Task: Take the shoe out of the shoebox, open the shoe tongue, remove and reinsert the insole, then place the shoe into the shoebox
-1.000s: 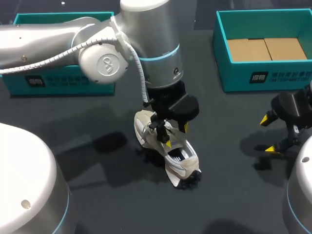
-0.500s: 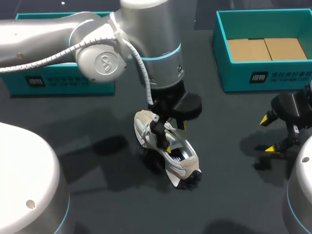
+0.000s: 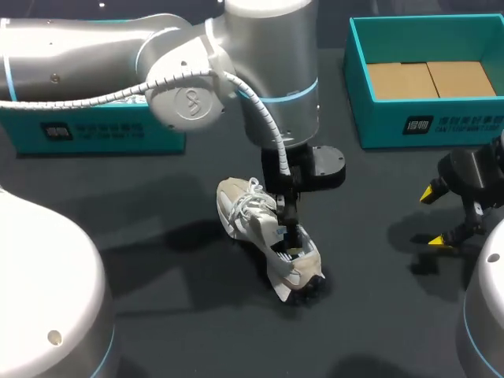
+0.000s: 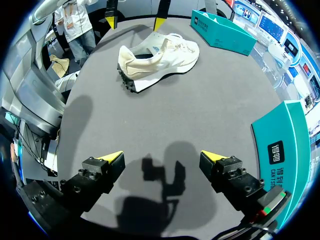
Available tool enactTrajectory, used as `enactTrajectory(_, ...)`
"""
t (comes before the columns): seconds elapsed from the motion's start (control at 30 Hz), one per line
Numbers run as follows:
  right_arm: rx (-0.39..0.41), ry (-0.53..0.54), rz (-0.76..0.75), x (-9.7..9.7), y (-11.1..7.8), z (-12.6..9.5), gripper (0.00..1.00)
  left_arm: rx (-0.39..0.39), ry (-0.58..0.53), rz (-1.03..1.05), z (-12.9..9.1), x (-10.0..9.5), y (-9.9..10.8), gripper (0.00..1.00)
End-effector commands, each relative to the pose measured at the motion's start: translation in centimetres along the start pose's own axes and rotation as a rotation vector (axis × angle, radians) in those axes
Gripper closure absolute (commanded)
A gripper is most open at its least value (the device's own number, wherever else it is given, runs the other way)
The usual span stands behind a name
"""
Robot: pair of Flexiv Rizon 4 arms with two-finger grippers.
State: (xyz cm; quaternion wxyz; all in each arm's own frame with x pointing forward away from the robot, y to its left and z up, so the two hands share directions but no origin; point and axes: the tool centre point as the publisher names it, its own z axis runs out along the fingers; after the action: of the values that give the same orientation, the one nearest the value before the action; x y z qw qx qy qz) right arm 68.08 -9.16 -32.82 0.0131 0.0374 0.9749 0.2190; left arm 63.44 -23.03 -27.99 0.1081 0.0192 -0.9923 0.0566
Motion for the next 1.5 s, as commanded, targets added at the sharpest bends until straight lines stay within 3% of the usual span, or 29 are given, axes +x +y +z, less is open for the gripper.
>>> enactTrajectory(0.03, 0.002, -0.003, 0.0, 0.2, 0.0, 0.0, 0.0, -0.042, -0.005, -0.258, 1.6, 1.0, -1.8, 0.0)
enactTrajectory(0.3, 0.002, -0.003, 0.0, 0.2, 0.0, 0.0, 0.0, -0.043, -0.094, -0.422, 3.5, 2.7, -2.7, 0.0)
enactTrajectory(0.53, 0.002, -0.003, 0.0, 0.2, 0.0, 0.0, 0.0, -0.015, -0.125, -0.405, 4.8, 3.3, -2.4, 0.0)
enactTrajectory(1.1, 0.002, -0.003, 0.0, 0.2, 0.0, 0.0, 0.0, 0.015, -0.13, -0.401, 7.7, 2.6, -2.3, 0.0)
enactTrajectory(1.5, 0.002, -0.003, 0.0, 0.2, 0.0, 0.0, 0.0, 0.036, -0.168, -0.407, 9.8, 3.0, -2.2, 0.19)
